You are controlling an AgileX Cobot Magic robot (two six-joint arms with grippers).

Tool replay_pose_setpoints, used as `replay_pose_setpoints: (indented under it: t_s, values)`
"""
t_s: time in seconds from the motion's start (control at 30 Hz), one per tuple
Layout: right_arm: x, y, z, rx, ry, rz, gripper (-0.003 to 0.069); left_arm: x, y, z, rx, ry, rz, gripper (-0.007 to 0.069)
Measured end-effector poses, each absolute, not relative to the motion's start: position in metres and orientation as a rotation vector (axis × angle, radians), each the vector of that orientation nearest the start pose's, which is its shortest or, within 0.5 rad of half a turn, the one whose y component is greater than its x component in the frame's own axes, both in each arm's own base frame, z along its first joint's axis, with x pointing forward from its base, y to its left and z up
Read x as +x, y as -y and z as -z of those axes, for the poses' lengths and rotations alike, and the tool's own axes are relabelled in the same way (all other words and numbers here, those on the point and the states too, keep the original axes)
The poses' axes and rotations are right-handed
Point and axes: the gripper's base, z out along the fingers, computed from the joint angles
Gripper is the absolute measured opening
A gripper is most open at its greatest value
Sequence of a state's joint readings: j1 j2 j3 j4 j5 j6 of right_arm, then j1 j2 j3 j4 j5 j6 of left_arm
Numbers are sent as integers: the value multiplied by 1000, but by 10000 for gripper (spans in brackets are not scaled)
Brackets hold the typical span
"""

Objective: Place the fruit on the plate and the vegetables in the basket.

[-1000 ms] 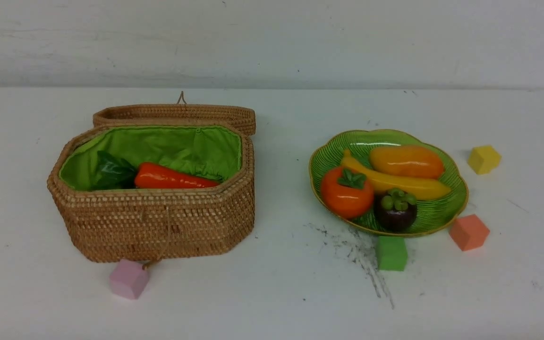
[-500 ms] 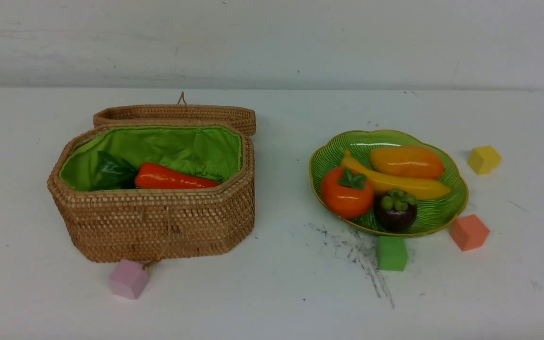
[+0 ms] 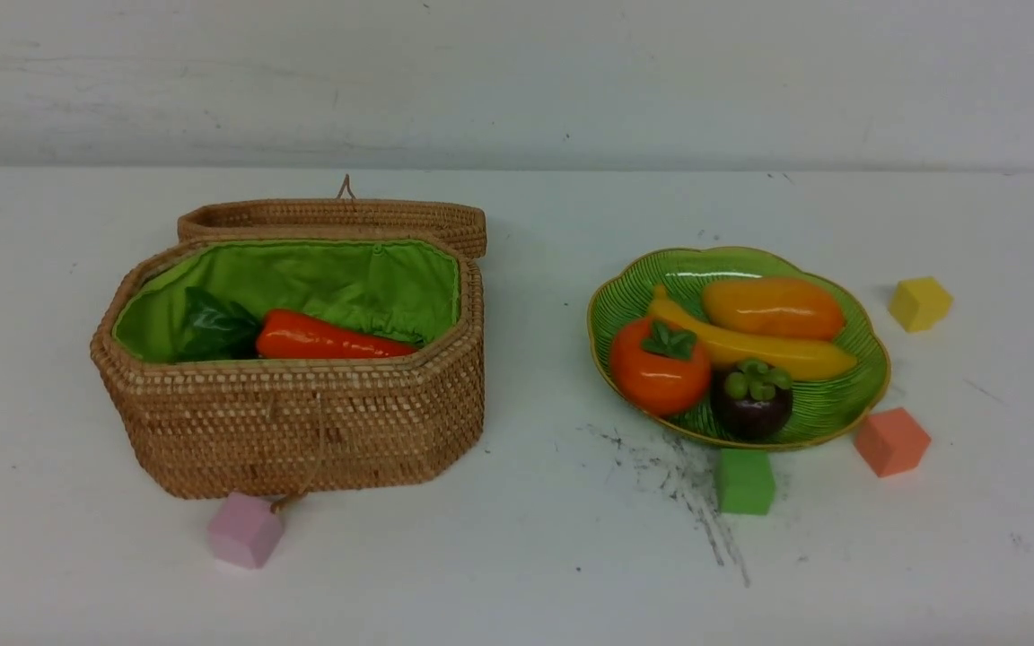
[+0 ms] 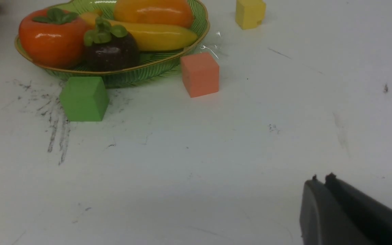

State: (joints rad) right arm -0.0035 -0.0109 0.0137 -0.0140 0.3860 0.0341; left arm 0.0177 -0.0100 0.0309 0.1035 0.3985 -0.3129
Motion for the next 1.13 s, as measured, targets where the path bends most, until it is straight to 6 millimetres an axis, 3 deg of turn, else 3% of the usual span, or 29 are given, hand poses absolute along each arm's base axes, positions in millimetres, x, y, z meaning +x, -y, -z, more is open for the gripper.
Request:
replay_pose_setpoints:
  t_s: [1.13]
  values:
    - [52, 1, -174, 27, -1872, -7, 74, 52, -5, -168, -250, -1886, 98, 239]
